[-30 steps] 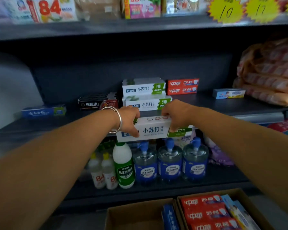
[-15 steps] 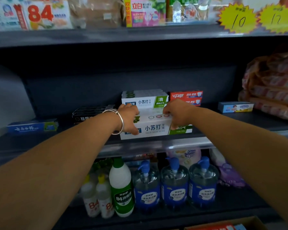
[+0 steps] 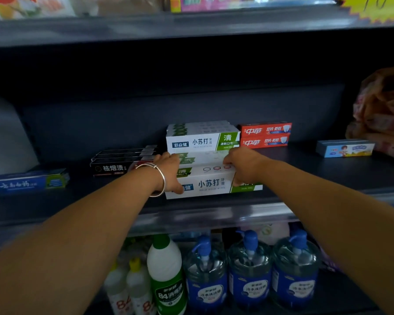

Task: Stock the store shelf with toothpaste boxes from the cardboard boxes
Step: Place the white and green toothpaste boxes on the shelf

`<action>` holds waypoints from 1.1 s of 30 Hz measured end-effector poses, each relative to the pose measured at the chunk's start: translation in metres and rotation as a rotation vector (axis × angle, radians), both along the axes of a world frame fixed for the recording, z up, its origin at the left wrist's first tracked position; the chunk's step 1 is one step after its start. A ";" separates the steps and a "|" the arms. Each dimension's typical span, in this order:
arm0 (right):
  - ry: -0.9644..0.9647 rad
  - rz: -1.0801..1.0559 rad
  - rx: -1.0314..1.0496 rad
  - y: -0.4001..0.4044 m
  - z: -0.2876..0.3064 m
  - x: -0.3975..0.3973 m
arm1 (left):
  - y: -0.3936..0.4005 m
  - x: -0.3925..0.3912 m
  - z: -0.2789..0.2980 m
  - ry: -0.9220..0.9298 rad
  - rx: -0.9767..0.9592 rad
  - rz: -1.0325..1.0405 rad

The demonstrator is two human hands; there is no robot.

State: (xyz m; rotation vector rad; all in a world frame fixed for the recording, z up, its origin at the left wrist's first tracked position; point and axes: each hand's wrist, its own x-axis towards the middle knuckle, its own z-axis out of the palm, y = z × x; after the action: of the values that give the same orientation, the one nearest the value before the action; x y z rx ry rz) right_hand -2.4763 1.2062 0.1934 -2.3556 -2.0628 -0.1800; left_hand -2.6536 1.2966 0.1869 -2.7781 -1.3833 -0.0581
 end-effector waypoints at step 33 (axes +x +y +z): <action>-0.125 -0.076 0.110 0.037 -0.025 -0.003 | 0.024 0.015 -0.019 -0.113 0.035 0.093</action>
State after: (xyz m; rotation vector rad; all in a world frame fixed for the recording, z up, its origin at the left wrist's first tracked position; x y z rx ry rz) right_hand -2.4792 1.2435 0.1688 -2.4157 -1.9576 -0.4408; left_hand -2.6389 1.3210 0.1676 -2.7163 -1.5188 -0.2378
